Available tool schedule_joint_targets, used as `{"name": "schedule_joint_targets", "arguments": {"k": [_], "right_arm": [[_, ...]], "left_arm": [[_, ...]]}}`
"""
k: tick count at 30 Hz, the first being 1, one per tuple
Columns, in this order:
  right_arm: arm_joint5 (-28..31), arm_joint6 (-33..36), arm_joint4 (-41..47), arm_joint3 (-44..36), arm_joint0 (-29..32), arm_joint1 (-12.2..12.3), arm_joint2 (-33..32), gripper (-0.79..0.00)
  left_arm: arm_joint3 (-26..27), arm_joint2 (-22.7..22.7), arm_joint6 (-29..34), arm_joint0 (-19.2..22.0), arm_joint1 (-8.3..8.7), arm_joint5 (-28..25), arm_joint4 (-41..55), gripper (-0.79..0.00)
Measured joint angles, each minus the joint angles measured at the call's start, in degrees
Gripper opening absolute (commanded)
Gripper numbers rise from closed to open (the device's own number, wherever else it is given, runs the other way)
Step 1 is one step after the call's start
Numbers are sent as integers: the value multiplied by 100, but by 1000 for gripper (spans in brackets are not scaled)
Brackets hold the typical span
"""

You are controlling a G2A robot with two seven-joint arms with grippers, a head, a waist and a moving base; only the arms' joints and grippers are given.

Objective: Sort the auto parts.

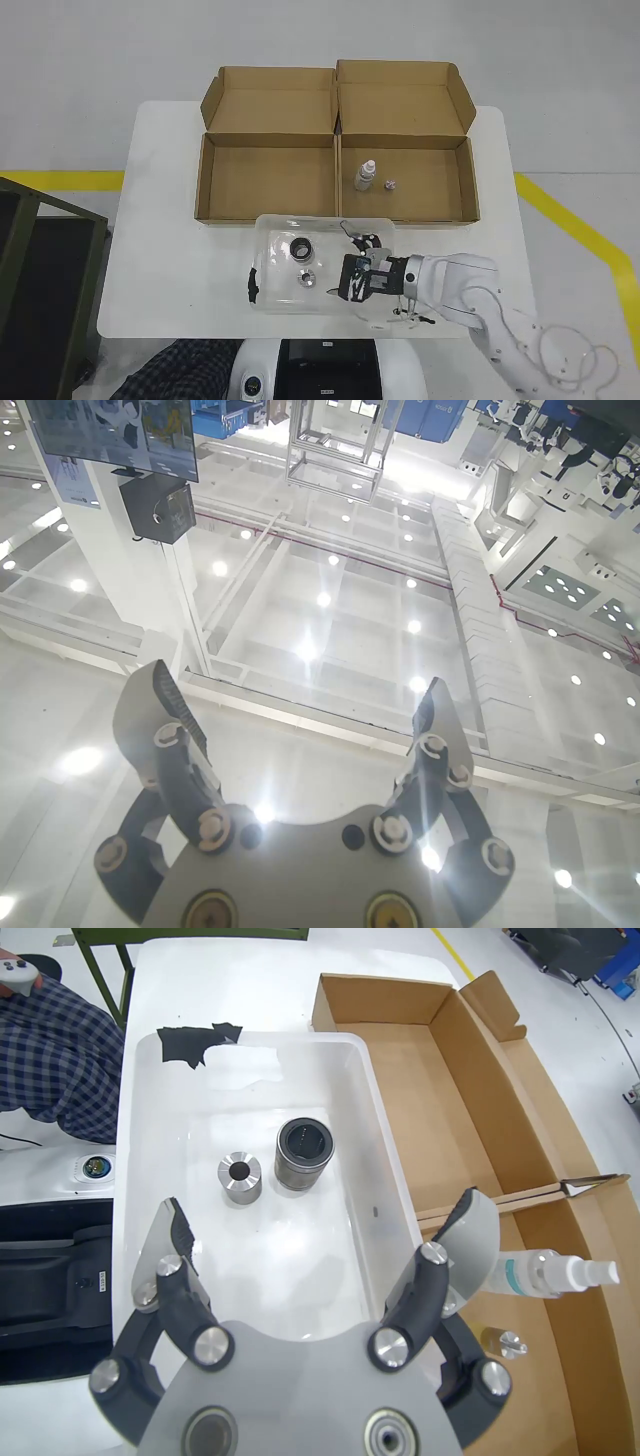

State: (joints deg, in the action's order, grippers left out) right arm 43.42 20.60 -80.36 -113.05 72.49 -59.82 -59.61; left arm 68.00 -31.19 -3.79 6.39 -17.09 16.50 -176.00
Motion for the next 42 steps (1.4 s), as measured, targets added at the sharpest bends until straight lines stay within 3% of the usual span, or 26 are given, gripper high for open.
{"name": "schedule_joint_targets", "arguments": {"k": [7, 16, 24, 33, 42], "right_arm": [[32, 65, -223, 280, -139, -61, 407, -6], [55, 100, -259, 770, -413, -147, 740, -151], [146, 110, -178, 1130, -672, -229, 986, -209], [210, 122, -92, 1382, -901, -328, 1277, -326], [214, 100, -58, 1501, -1035, -417, 1527, -336]], "left_arm": [[0, 0, 0, 0, 0, 0, 0, 0], [0, 0, 0, 0, 0, 0, 0, 0], [0, 0, 0, 0, 0, 0, 0, 0], [0, 0, 0, 0, 0, 0, 0, 0], [0, 0, 0, 0, 0, 0, 0, 0]]}}
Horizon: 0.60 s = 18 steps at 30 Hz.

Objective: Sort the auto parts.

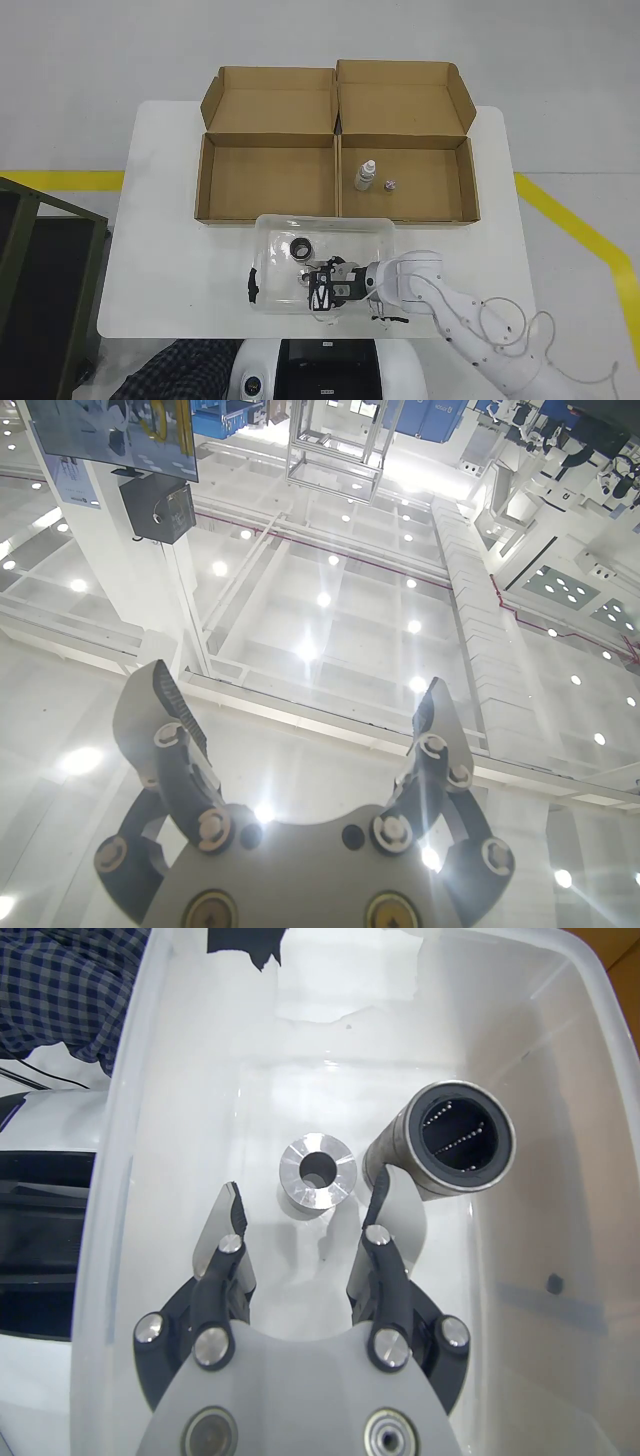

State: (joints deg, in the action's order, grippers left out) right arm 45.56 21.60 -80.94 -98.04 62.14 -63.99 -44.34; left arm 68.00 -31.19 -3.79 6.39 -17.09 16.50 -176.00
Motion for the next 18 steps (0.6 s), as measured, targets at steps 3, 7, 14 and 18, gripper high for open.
{"name": "schedule_joint_targets", "arguments": {"k": [3, 7, 14, 18], "right_arm": [[-21, -7, -18, 16, -55, -39, 105, -348], [-81, 2, -63, 79, -135, -83, 197, -369], [-110, -8, -60, 174, -210, -120, 221, -416], [-106, -42, -60, 228, -239, -136, 225, -446]], "left_arm": [[0, 0, 0, 0, 0, 0, 0, 0], [0, 0, 0, 0, 0, 0, 0, 0], [0, 0, 0, 0, 0, 0, 0, 0], [0, 0, 0, 0, 0, 0, 0, 0]]}}
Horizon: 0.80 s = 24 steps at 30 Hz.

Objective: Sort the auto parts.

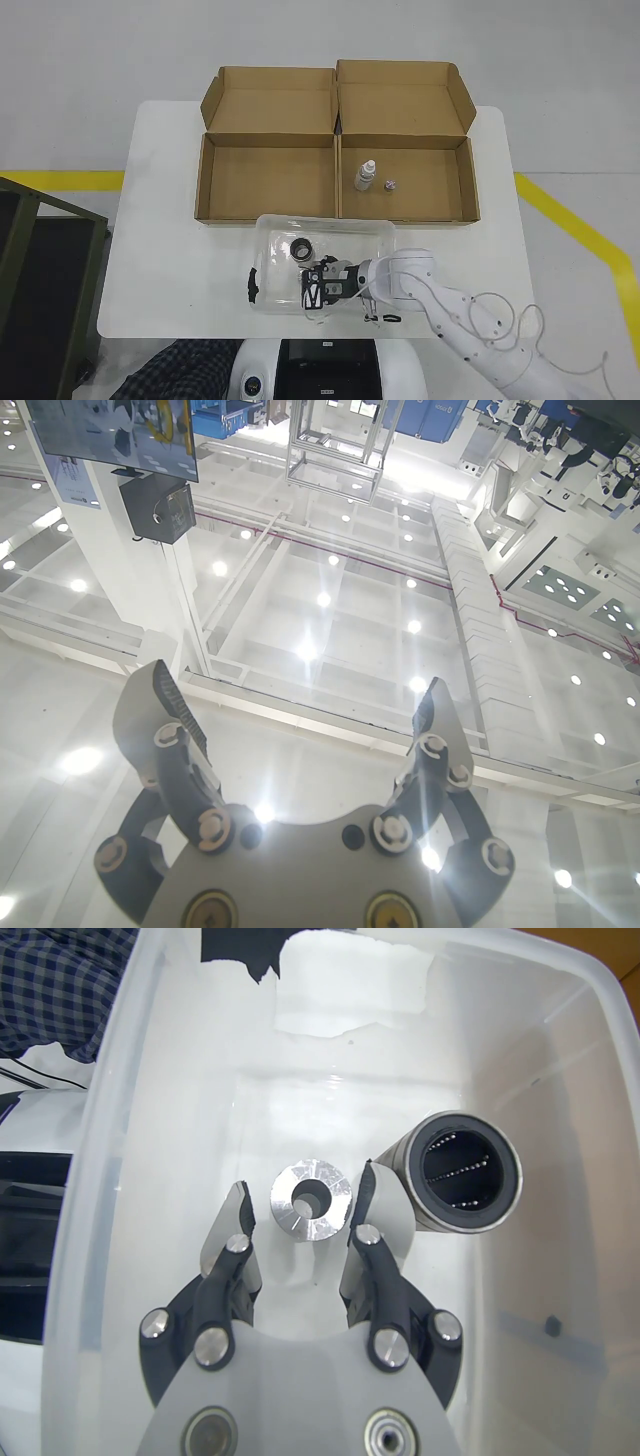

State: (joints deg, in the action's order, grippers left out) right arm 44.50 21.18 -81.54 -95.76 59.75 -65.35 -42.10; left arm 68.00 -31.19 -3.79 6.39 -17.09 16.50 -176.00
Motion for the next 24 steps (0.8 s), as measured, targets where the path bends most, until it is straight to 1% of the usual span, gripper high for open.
{"name": "schedule_joint_targets", "arguments": {"k": [8, 10, 11, 12, 17, 24], "right_arm": [[82, -42, 37, 96, -59, -30, 22, -582], [103, -53, 59, 129, -80, -45, 48, -677], [108, -59, 67, 142, -90, -51, 56, -763], [113, -70, 78, 158, -102, -58, 65, -785], [165, -86, 108, 129, -122, -59, 20, -785], [355, -114, 96, -270, 84, 54, -296, -785]], "left_arm": [[0, 0, 0, 0, 0, 0, 0, 0], [0, 0, 0, 0, 0, 0, 0, 0], [0, 0, 0, 0, 0, 0, 0, 0], [0, 0, 0, 0, 0, 0, 0, 0], [0, 0, 0, 0, 0, 0, 0, 0], [0, 0, 0, 0, 0, 0, 0, 0]]}}
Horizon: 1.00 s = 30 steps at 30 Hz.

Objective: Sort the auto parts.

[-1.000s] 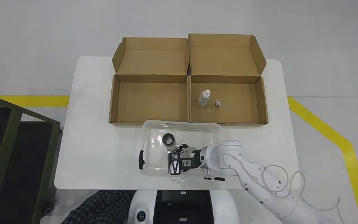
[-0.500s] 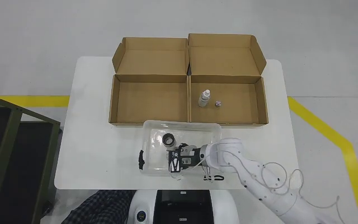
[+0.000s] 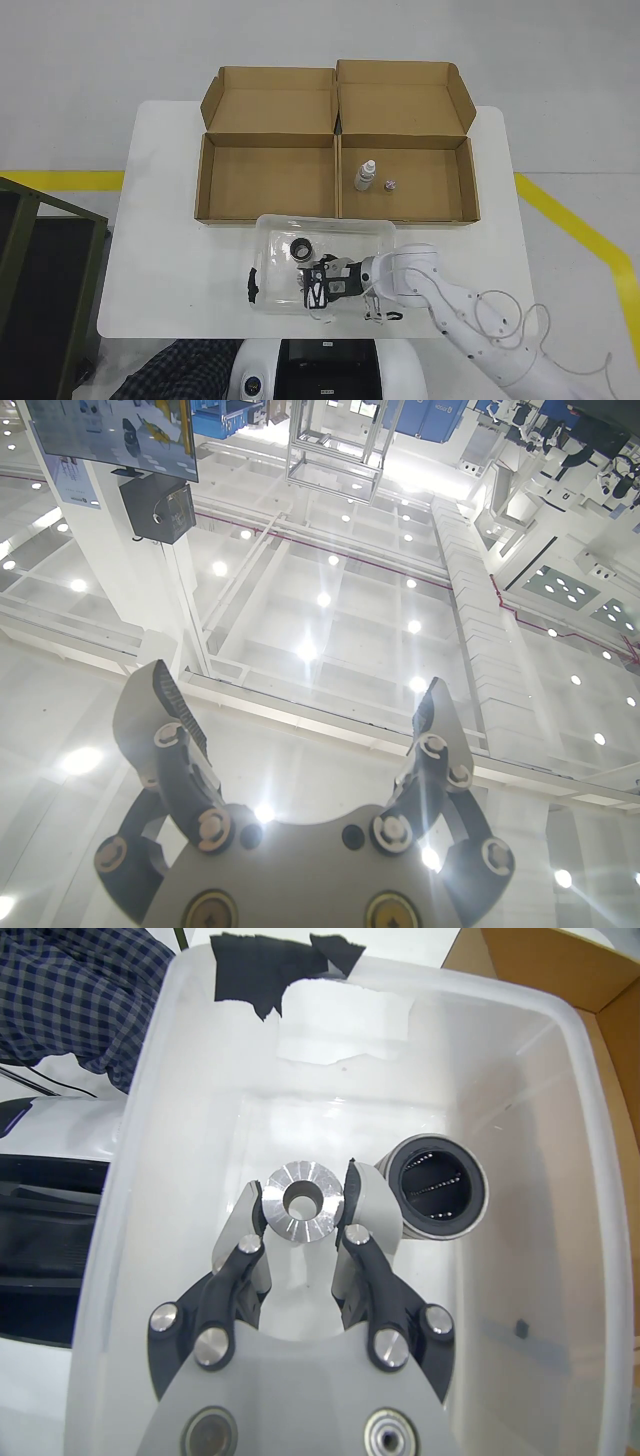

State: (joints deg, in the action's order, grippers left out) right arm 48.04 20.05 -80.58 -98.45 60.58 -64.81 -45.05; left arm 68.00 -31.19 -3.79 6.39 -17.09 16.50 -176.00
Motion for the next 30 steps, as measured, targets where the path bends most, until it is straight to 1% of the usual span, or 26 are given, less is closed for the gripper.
{"name": "schedule_joint_targets", "arguments": {"k": [12, 21, 30], "right_arm": [[356, -360, 284, -679, 546, 256, -870, -785], [315, -778, 676, -1178, 819, 381, -1566, -785], [238, -1021, 1135, -1651, 998, 473, -2232, -785]], "left_arm": [[0, 0, 0, 0, 0, 0, 0, 0], [0, 0, 0, 0, 0, 0, 0, 0], [0, 0, 0, 0, 0, 0, 0, 0]]}}
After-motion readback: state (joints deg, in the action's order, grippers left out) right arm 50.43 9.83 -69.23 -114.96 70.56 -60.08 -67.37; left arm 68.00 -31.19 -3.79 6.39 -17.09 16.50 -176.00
